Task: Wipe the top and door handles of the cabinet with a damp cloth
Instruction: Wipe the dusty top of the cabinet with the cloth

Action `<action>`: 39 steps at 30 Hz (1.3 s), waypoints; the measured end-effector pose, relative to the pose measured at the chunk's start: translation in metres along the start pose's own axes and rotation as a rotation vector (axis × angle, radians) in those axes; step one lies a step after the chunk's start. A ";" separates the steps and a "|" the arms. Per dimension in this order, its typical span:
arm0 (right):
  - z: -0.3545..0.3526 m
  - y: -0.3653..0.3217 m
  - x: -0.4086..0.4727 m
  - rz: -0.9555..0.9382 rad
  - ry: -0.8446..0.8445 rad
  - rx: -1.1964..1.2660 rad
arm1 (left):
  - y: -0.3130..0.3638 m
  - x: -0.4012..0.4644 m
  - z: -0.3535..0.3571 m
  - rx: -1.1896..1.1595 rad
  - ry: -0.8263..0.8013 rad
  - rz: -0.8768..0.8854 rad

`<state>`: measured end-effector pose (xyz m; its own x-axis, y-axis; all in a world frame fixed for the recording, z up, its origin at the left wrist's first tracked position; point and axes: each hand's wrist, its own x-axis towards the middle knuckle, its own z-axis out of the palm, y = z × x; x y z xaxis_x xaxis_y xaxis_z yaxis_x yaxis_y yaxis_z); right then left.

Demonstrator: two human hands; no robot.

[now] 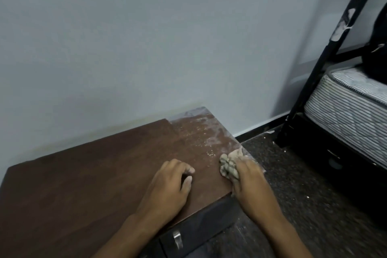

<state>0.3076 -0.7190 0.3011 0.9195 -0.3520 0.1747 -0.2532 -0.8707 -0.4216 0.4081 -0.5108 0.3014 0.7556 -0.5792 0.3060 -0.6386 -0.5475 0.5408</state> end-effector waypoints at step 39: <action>0.014 0.025 0.035 -0.201 -0.083 -0.063 | 0.011 0.073 0.031 0.085 0.013 0.016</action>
<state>0.3376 -0.7479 0.2838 0.9744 -0.1418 0.1744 -0.0781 -0.9411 -0.3290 0.4519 -0.5778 0.3053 0.7467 -0.5804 0.3248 -0.6603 -0.5880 0.4672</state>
